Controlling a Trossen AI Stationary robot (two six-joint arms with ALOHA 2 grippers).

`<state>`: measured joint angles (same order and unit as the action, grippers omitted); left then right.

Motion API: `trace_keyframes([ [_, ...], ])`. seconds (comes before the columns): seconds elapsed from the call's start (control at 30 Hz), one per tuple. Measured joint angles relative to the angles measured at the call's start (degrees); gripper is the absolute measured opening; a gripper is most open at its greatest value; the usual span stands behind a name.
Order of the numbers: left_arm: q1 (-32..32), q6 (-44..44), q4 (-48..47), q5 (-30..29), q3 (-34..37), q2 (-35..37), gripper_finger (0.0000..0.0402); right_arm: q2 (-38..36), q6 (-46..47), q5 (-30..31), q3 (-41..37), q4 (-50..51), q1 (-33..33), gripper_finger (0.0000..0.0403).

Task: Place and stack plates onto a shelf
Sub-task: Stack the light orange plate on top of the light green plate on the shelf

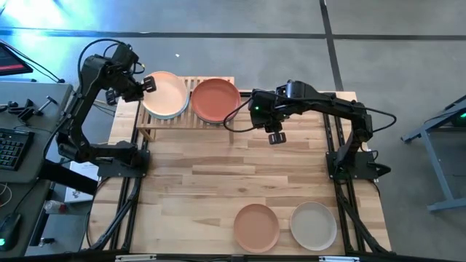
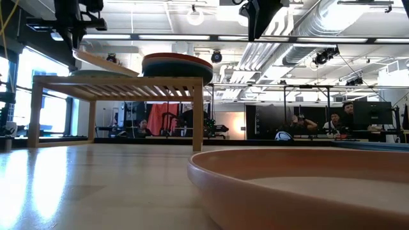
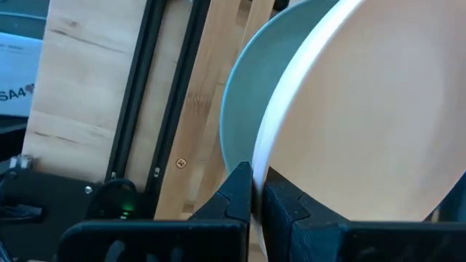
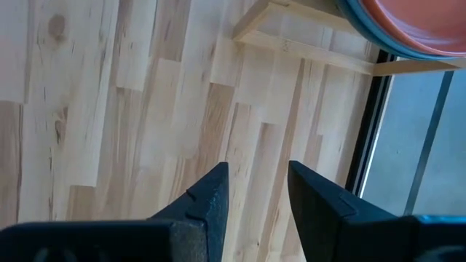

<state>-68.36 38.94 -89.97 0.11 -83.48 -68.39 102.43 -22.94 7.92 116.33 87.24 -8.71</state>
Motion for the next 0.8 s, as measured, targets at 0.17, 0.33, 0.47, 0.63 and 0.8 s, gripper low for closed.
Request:
trace_keyframes([
  [0.17, 0.02, 1.10, -0.02, 0.84, 2.36, -0.01, 0.0003, 0.02, -0.06, 0.00, 0.00, 0.01, 0.00, 0.0119],
  [0.33, 0.02, 1.51, 1.57, 1.18, 3.93, 0.01, 0.0003, 0.02, -0.06, 0.00, -0.01, 0.02, 0.00, 0.0119],
  [0.47, 0.02, 1.49, 2.64, 1.27, 5.20, 0.03, 0.0003, 0.02, -0.06, 0.00, 0.00, 0.02, 0.00, 0.0119],
  [0.63, 0.02, 1.46, 3.49, 1.27, 5.44, 0.01, 0.0003, 0.02, -0.09, -0.52, 0.00, 0.02, 0.00, 0.0119],
  [0.8, 0.02, 1.21, 3.45, 1.51, 5.44, 0.01, 0.0017, 0.02, -0.09, -2.19, 0.00, 0.02, 0.00, 0.0119],
])
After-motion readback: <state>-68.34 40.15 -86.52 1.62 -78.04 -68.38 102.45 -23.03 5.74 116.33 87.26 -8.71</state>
